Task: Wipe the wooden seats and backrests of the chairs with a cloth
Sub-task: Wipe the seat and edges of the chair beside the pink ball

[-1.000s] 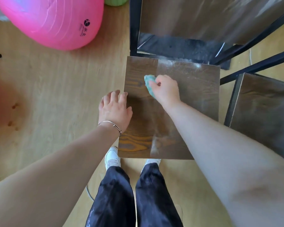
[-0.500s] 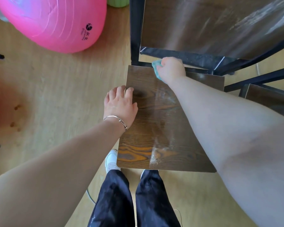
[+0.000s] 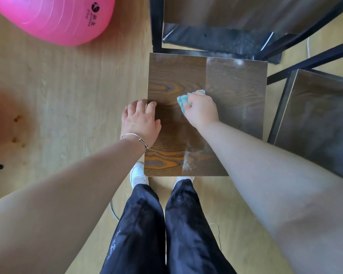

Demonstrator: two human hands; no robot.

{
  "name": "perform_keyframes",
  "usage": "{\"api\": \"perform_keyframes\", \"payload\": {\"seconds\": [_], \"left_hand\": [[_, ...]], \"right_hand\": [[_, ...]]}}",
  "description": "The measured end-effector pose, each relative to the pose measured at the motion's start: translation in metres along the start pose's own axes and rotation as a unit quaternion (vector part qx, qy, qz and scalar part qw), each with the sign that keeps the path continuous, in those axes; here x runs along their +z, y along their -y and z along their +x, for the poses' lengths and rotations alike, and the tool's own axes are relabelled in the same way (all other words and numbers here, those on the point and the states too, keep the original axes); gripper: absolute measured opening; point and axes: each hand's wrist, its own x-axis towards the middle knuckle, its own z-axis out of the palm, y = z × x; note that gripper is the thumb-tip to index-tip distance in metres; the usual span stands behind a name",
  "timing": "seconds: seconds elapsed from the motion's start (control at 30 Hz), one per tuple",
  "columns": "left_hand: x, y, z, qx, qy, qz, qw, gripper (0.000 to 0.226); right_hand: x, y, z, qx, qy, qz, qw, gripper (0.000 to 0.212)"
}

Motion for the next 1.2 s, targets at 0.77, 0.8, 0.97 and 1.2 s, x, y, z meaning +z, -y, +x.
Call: {"api": "perform_keyframes", "payload": {"seconds": [0.77, 0.8, 0.97, 1.2], "left_hand": [[0.026, 0.028, -0.059, 0.007, 0.006, -0.015, 1.000, 0.052], [0.023, 0.031, -0.053, 0.004, 0.001, -0.020, 1.000, 0.052], [0.005, 0.046, -0.021, -0.028, -0.027, -0.041, 0.998, 0.052], [-0.015, 0.071, 0.006, -0.065, -0.048, -0.067, 0.994, 0.052]], "right_hand": [[0.054, -0.014, -0.154, 0.076, 0.046, 0.189, 0.978, 0.037], [0.048, -0.010, -0.134, 0.120, 0.014, 0.220, 0.968, 0.037], [0.009, 0.030, -0.003, 0.235, -0.103, 0.254, 0.933, 0.034], [-0.035, 0.081, 0.096, 0.254, -0.106, 0.163, 0.947, 0.035]]}}
